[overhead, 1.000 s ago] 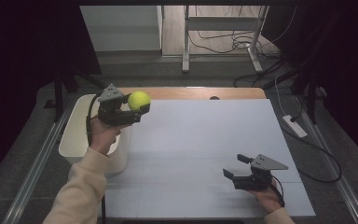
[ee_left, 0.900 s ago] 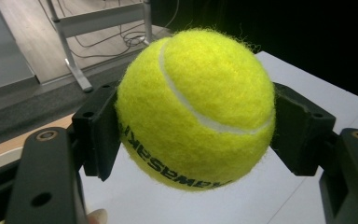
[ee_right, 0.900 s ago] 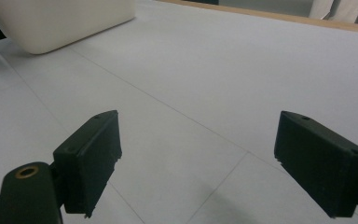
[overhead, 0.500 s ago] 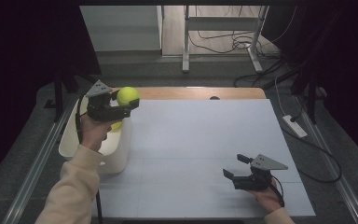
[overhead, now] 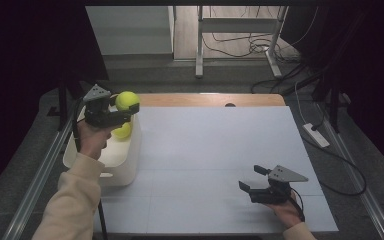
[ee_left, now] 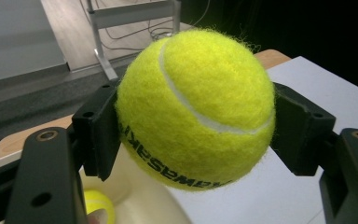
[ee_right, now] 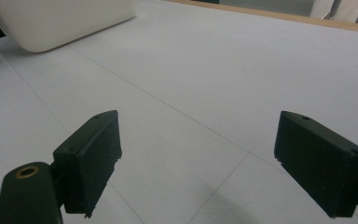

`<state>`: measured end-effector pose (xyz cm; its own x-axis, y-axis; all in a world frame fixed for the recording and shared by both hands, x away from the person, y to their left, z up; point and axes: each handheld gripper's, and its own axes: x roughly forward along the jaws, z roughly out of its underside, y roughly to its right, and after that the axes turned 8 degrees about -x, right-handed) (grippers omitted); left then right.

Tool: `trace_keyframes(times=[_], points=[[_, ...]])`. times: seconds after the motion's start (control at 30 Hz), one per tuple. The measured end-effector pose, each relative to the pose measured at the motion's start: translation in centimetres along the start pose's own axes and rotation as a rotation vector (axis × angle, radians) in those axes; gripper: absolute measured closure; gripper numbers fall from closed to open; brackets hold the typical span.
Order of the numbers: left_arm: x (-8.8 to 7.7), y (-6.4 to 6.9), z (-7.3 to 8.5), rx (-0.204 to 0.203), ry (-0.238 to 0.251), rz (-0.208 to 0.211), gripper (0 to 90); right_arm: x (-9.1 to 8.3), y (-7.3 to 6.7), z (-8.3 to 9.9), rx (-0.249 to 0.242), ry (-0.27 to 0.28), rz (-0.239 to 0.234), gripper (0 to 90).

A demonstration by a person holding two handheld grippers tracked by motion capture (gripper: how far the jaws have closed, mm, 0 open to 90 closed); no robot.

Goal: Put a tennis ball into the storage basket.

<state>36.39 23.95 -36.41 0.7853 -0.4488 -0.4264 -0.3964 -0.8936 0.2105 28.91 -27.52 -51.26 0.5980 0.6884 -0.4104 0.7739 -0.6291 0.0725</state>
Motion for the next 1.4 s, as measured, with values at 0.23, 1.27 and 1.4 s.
trace_keyframes(times=[0.23,1.27,1.4], points=[[-0.1,-1.0,0.1,-0.016,-0.011,-0.026,27.1,0.0,0.0,0.0,-0.003,0.0,-0.003,14.6],[-1.7,-4.5,1.4,-0.022,-0.107,-0.156,27.0,0.1,0.0,0.0,0.0,-0.003,-0.001,14.6],[-1.7,-5.0,1.7,-0.025,-0.131,-0.166,27.0,0.2,-0.1,0.0,0.0,-0.005,-0.002,14.6]])
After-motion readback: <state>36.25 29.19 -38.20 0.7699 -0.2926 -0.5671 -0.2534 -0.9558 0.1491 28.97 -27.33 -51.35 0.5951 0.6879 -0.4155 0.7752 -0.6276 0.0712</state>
